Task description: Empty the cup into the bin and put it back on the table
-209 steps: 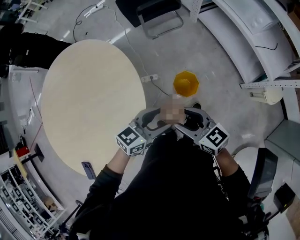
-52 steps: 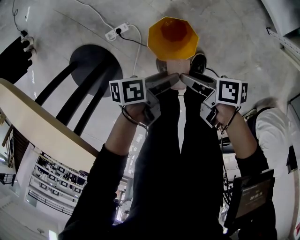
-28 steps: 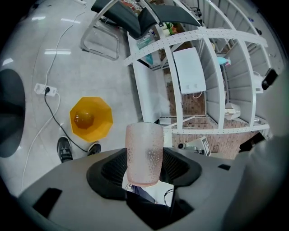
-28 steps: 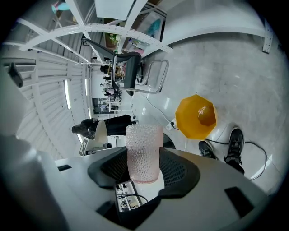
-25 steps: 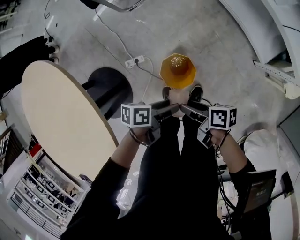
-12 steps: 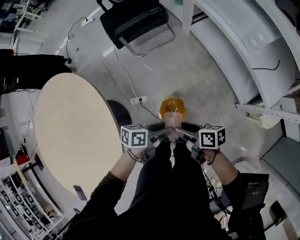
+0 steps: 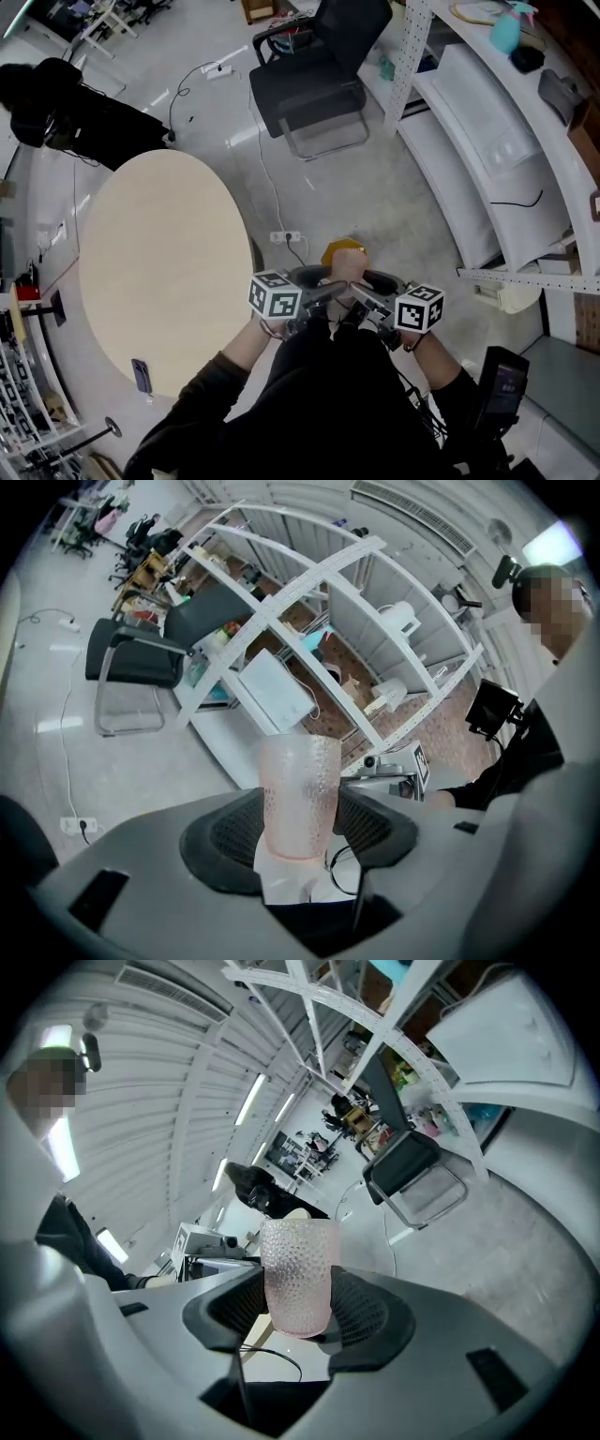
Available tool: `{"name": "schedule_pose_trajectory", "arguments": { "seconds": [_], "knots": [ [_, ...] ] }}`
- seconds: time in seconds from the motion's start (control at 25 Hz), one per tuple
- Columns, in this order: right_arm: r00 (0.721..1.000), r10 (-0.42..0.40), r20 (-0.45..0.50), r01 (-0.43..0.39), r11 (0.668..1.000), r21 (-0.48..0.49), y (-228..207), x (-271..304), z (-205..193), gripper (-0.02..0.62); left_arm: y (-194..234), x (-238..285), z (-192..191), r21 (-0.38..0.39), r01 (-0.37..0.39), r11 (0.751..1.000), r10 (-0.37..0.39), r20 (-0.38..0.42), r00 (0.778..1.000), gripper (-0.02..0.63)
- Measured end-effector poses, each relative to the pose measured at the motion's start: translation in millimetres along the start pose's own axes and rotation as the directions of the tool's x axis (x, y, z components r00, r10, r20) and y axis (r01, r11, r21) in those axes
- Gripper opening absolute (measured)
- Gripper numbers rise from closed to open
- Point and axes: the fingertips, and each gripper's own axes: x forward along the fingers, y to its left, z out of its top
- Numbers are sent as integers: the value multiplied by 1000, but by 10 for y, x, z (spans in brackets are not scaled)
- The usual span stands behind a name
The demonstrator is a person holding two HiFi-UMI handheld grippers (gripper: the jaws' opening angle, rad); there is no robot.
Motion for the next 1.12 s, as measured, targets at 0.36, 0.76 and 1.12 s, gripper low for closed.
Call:
{"name": "schedule_pose_trajectory", "arguments": {
  "seconds": [0.36, 0.76, 1.12],
  "knots": [
    [981, 155, -116, -179, 953, -243, 621, 308, 35, 230, -170, -673, 17, 127, -212, 969, 188, 178, 966, 262],
    [902, 309, -302, -406, 846, -346, 1545, 1094, -320, 230, -116, -1927, -244, 118, -426, 897, 349, 405, 845, 262],
    [848, 309, -429, -493, 759, -426, 2154, 1888, -921, 230, 210, -2901, -757, 74, -510, 857, 422, 466, 777, 262]
  ]
}}
